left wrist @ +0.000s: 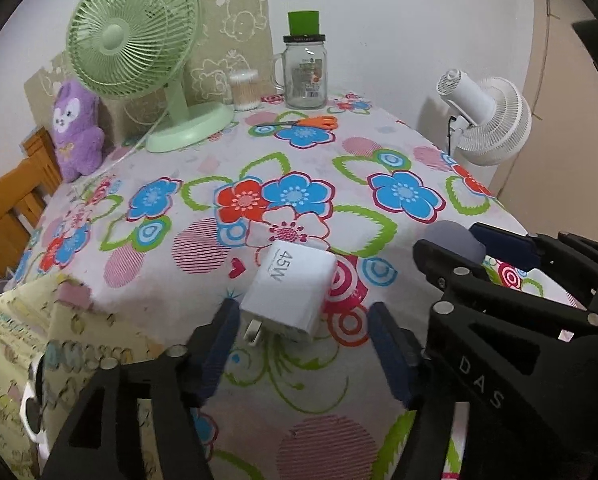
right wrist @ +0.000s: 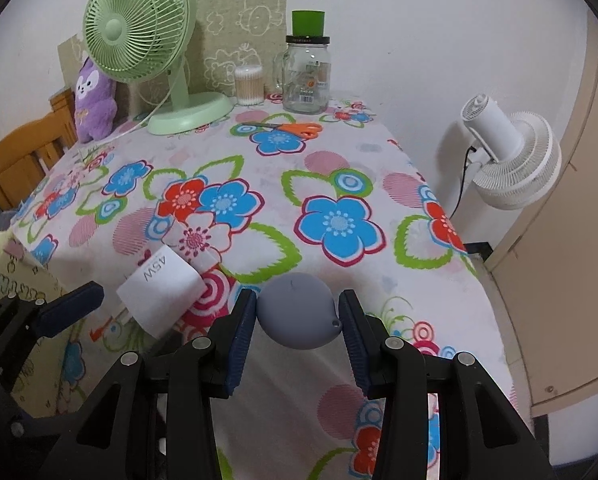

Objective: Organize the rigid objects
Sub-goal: 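Lift the charger with the left gripper while the right gripper lifts the grey pebble, then lower the charger into the gift box with the left gripper while the right gripper lowers the pebble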

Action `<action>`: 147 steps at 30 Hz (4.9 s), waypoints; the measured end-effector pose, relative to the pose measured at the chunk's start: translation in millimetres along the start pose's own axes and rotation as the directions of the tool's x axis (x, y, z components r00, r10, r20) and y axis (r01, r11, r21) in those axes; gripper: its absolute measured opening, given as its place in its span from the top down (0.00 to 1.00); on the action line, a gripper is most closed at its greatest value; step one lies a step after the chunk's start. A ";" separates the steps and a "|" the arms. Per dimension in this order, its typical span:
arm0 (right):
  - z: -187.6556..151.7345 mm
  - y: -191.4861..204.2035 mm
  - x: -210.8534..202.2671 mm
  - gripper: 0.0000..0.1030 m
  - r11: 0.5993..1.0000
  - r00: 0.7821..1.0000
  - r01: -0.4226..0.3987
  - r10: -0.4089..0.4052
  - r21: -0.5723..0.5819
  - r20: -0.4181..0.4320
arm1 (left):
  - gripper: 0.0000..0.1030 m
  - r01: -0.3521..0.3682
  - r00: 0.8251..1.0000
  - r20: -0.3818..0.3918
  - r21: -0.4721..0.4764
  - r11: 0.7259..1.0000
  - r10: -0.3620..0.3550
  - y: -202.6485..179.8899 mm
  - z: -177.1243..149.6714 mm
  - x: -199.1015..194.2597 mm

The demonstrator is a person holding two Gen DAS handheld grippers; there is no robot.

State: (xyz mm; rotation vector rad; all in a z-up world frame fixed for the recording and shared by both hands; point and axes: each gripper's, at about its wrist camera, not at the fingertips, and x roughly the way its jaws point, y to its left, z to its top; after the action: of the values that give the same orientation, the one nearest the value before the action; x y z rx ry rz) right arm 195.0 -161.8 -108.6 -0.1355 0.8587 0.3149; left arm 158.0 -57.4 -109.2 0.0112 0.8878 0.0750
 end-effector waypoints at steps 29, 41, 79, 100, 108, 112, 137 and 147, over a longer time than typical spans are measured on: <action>9.4 4.6 22.4 0.55 0.999 0.999 0.001 0.001 0.050 -0.045 | 0.43 -0.027 0.998 -0.063 -0.117 0.993 0.019 11.0 8.0 40.2; -3.9 4.6 -1.0 0.55 0.998 1.000 -0.005 0.006 0.062 -0.025 | 0.48 -0.021 0.999 -0.049 -0.089 0.996 0.017 2.6 -2.6 16.3; -39.0 11.4 -78.4 0.55 0.996 0.999 0.003 -0.007 0.092 0.043 | 0.52 0.015 1.000 -0.022 -0.031 0.999 -0.015 -9.4 -34.2 -57.1; -44.6 29.3 -112.4 0.55 0.997 0.997 0.006 -0.011 0.071 0.076 | 0.52 0.017 1.000 -0.002 -0.015 1.000 -0.017 -0.6 -42.0 -90.0; -39.8 32.9 -126.1 0.55 0.998 0.996 0.001 -0.007 0.063 0.094 | 0.52 0.041 0.999 -0.016 -0.018 0.999 -0.041 2.0 -39.3 -102.1; -37.1 37.0 -130.7 0.55 0.998 0.995 -0.008 0.003 0.054 0.101 | 0.52 0.037 0.999 -0.013 -0.027 0.999 -0.037 5.2 -38.7 -107.8; -2.6 78.4 -148.5 0.55 0.996 0.987 -0.089 0.092 -0.030 0.130 | 0.52 -0.040 0.998 0.035 -0.058 0.998 0.043 50.4 -20.6 -138.4; 8.2 105.5 -141.8 0.55 0.990 0.985 -0.128 0.134 -0.062 0.112 | 0.52 -0.080 0.996 0.027 -0.084 0.993 0.083 77.2 -19.9 -139.6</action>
State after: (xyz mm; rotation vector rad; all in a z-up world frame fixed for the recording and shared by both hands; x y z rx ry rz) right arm 79.9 -90.9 5.6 -0.1103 0.7453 0.4654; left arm 50.1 9.4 -10.5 -0.0287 0.8533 0.1874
